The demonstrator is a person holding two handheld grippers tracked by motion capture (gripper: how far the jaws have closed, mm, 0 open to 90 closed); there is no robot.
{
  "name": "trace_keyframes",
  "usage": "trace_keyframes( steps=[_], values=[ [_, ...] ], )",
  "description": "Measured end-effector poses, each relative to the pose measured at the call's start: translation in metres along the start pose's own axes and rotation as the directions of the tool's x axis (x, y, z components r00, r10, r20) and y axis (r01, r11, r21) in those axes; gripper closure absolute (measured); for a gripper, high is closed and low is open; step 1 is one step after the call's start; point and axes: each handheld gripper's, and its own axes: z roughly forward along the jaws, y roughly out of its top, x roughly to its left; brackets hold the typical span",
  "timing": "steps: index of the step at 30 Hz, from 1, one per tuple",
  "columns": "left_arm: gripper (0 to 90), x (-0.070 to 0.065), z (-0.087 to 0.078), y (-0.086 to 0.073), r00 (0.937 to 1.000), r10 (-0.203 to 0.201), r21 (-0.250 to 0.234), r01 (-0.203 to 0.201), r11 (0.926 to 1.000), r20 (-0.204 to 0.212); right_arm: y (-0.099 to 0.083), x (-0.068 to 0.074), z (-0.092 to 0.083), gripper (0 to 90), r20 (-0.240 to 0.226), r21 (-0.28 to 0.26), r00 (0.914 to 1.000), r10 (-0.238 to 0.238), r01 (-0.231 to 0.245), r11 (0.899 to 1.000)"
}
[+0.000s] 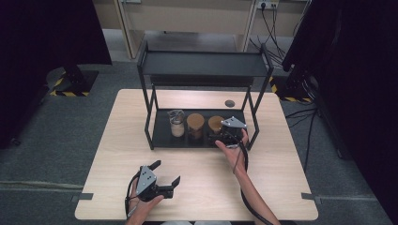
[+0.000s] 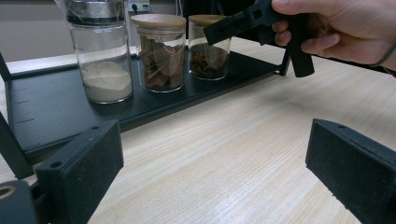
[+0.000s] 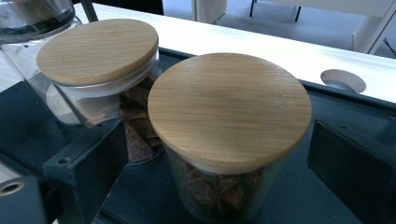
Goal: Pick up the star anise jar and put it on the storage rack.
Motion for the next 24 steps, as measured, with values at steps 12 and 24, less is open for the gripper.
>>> trace_keyframes(
  steps=[12,24],
  values=[
    [3.6,0.000,0.000,0.000,1.0000,-0.002,0.000,0.002,1.0000,0.000,-0.003,0.004,-0.007,5.4,-0.001,-0.008,0.9999,0.016,-0.016,1.000],
    [3.6,0.000,0.000,0.000,1.0000,-0.001,0.000,0.001,1.0000,-0.001,-0.010,0.001,-0.020,5.4,0.001,-0.019,0.9994,0.034,-0.034,0.999]
  ],
)
